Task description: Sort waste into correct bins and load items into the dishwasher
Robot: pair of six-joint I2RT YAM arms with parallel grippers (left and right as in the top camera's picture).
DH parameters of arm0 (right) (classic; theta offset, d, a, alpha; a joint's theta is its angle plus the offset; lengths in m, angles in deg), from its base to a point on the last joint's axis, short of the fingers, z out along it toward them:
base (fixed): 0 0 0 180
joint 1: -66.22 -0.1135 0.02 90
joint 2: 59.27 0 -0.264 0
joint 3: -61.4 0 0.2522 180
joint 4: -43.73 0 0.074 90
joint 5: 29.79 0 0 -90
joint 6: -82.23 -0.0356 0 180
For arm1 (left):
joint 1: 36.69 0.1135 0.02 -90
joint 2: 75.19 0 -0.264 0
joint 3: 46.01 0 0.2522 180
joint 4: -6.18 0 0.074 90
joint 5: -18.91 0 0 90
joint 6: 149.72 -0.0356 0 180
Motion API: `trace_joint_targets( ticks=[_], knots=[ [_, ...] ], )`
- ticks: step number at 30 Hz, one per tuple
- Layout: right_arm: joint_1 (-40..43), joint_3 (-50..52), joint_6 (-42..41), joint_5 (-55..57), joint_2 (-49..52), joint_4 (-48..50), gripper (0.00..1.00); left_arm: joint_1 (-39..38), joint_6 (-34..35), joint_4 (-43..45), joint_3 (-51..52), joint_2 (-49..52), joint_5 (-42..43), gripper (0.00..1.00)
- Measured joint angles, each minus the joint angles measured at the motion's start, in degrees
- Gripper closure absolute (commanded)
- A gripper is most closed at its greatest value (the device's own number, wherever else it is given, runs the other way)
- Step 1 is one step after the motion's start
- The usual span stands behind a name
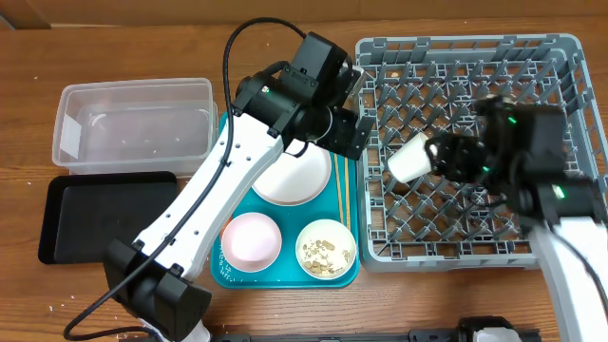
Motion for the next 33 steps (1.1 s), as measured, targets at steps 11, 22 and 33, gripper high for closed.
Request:
trace_joint_targets(
  ticks=[11, 22, 33],
  knots=[
    [-2.4, 0.0, 6.8, -8.0, 9.0, -1.2, 0.65, 3.6, 0.0, -8.2, 0.0, -5.2, -2.8, 0.0],
    [-4.9, 0.0, 6.4, -12.9, 4.9, -4.3, 0.96, 5.0, 0.1, -9.6, 0.0, -5.2, -3.6, 0.09],
    [-14.1, -0.8, 2.0, -16.5, -4.1, 0.1, 0.96, 15.5, 2.5, -11.6, -0.5, -8.0, -1.7, 0.12]
  ],
)
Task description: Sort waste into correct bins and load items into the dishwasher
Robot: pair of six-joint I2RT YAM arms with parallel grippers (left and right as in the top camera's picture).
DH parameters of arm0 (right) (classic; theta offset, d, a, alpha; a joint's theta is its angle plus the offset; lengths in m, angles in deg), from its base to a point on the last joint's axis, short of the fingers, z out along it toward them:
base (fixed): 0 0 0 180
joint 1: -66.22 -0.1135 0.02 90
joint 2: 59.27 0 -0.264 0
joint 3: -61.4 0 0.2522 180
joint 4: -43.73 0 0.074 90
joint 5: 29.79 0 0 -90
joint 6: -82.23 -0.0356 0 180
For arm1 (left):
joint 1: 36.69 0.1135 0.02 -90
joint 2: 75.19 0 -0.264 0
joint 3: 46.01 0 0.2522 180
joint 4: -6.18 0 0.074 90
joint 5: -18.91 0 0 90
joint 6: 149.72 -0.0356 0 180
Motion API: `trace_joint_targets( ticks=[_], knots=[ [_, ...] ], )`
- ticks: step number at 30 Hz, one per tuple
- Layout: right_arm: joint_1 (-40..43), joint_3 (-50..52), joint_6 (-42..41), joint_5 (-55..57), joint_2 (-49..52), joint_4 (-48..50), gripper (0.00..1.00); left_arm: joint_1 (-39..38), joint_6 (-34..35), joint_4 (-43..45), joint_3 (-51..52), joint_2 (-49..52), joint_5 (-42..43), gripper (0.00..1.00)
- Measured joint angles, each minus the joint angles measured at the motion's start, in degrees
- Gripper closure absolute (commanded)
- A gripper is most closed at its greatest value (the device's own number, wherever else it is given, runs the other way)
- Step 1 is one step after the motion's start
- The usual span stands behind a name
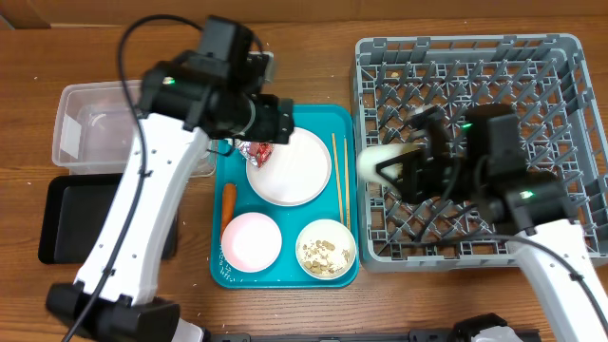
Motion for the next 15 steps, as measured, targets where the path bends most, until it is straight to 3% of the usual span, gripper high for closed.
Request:
trace_joint_targets(
  ticks=[8, 15],
  knots=[
    [-24.7, -0.2, -11.8, 18.3, 11.0, 10.3, 0.96, 4.2, 0.8, -1.4, -0.5, -9.0, 0.3, 0.1],
    [-28.6, -0.2, -21.7, 28.5, 26.6, 23.9, 0.96, 4.3, 1.0, -5.1, -0.9, -14.2, 0.4, 0.08]
  ],
)
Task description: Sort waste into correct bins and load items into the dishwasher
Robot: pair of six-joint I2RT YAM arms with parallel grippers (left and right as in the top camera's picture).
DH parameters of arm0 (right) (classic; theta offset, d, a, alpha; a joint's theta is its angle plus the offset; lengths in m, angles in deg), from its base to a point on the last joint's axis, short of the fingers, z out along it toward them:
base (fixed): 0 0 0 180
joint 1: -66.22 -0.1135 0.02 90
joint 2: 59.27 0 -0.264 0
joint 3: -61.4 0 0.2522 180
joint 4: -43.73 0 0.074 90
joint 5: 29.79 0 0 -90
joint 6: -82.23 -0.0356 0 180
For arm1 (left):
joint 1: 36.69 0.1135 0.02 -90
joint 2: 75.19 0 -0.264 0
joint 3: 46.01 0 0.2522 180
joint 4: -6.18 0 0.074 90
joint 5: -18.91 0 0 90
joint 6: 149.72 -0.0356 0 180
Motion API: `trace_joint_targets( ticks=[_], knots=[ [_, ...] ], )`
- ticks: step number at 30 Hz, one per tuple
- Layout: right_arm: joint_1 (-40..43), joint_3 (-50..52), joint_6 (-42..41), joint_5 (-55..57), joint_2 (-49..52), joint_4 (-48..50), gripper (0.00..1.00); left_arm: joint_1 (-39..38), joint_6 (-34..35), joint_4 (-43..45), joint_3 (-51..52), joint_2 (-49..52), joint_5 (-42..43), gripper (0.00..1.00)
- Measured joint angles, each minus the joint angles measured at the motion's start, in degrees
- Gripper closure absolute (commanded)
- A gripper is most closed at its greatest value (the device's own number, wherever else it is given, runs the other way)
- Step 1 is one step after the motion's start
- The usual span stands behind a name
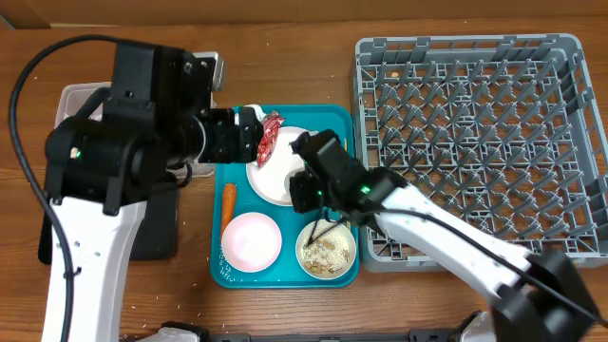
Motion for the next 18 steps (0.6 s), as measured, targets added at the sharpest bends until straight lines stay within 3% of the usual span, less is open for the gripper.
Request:
trace_joint_targets(
  ticks=[4, 6, 10, 18],
  knots=[
    [0.6, 0.0, -2.1, 2.2, 4.5, 5.8, 0.96, 0.0, 0.0, -2.1, -0.1, 0.0, 0.0, 0.09],
    [0.8, 0.0, -2.9, 3.0, 5.6, 6.3, 0.8, 0.0, 0.0, -2.4, -0.1, 0.0, 0.0, 0.09],
    [1.0, 0.0, -3.2, 3.6, 6.1, 6.0, 0.59, 0.0, 0.0, -2.5, -0.1, 0.0, 0.0, 0.09],
    [1.0, 0.0, 0.4, 3.8, 5.9, 5.4, 0.46, 0.0, 0.0, -2.5, -0.1, 0.0, 0.0, 0.08]
  ],
)
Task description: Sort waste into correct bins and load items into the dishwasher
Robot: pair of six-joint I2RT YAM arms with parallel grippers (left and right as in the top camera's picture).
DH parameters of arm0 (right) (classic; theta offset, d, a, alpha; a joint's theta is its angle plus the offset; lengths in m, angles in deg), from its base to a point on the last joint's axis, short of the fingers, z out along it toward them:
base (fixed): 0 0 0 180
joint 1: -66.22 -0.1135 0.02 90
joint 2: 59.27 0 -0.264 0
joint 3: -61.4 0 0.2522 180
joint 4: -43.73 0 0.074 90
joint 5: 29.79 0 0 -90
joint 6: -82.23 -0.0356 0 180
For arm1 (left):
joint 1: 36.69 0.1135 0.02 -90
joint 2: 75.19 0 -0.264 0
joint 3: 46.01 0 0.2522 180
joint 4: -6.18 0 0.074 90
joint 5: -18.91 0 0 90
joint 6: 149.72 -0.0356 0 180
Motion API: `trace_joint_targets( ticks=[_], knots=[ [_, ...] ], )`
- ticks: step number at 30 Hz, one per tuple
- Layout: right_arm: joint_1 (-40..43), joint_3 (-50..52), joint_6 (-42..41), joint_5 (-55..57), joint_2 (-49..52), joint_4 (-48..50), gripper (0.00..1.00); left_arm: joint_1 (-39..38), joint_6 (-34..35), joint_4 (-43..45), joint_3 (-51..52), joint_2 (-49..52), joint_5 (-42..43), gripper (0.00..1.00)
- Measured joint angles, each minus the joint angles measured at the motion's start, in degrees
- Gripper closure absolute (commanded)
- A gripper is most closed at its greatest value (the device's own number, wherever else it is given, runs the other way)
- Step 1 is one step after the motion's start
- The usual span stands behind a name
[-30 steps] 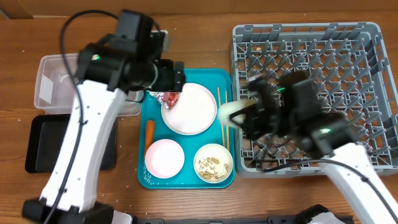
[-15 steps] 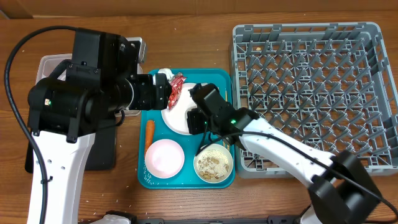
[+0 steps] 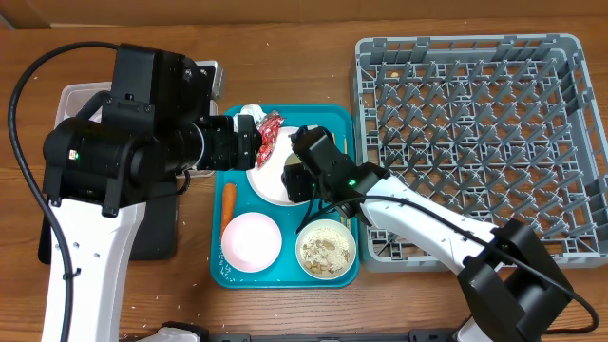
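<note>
A teal tray [image 3: 220,271] holds a white plate [image 3: 271,185], a pink bowl [image 3: 251,239], a bowl of food scraps [image 3: 326,250] and a carrot [image 3: 228,204]. My left gripper [image 3: 255,136] reaches in from the left at the tray's top edge and looks shut on a red wrapper [image 3: 273,127]. A crumpled white scrap [image 3: 249,112] lies just behind it. My right gripper [image 3: 294,179] hangs low over the plate's right part, its jaws hidden by the wrist. The grey dish rack [image 3: 470,142] stands to the right. The chopsticks are hidden under the right arm.
A clear plastic container [image 3: 76,100] sits at the back left, mostly under the left arm. A black tray [image 3: 47,242] lies in front of it. The right arm [image 3: 427,223] crosses the rack's front left corner.
The right gripper has shifted slightly up and left over the plate. The left gripper and red wrapper have barely moved, the wrapper now a touch higher.
First the right gripper held a white cup over the rack while the left gripper hovered by the plate's far edge. Then the cup was at the rack's left rim and the left gripper above the wrapper. Later the cup was out of sight and the right gripper over the plate.
</note>
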Motion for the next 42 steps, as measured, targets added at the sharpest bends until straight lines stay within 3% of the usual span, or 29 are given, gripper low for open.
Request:
trace_joint_targets(
  ticks=[5, 10, 14, 22, 28, 33, 40, 42],
  knots=[
    [0.0, -0.2, 2.8, 0.1, -2.8, -3.3, 0.4, 0.0, -0.3, 0.0, 0.0, 0.0, 0.0, 0.02],
    [1.0, -2.9, 3.0, 0.5, -11.6, -13.3, 0.32, 0.0, -0.7, -0.8, 0.0, 0.0, -0.3, 0.01],
    [5.4, -4.9, 1.5, 0.8, -22.6, -18.4, 0.26, 0.0, -0.8, -0.8, 0.0, 0.2, -1.6, 0.08],
    [18.0, -6.0, 0.6, 1.3, -39.5, -27.2, 0.21, -3.3, -0.9, 2.4, 4.6, 6.2, -2.7, 0.1],
    [24.5, -6.0, 0.2, 1.3, -41.6, -35.4, 0.17, -8.4, -0.2, 7.1, 12.8, 16.0, -3.9, 0.1],
    [25.6, -6.0, 0.2, 1.3, -41.0, -39.0, 0.15, -9.2, 0.8, 11.2, 16.1, 21.9, -5.9, 0.16],
    [25.6, -6.0, 0.2, 1.3, -39.9, -39.6, 0.12, -9.2, 1.7, 14.7, 16.6, 28.2, -7.8, 0.28],
    [25.6, -6.0, 0.2, 1.3, -39.8, -39.6, 0.12, -9.2, 1.7, 15.3, 16.6, 29.4, -8.0, 0.38]
  ],
)
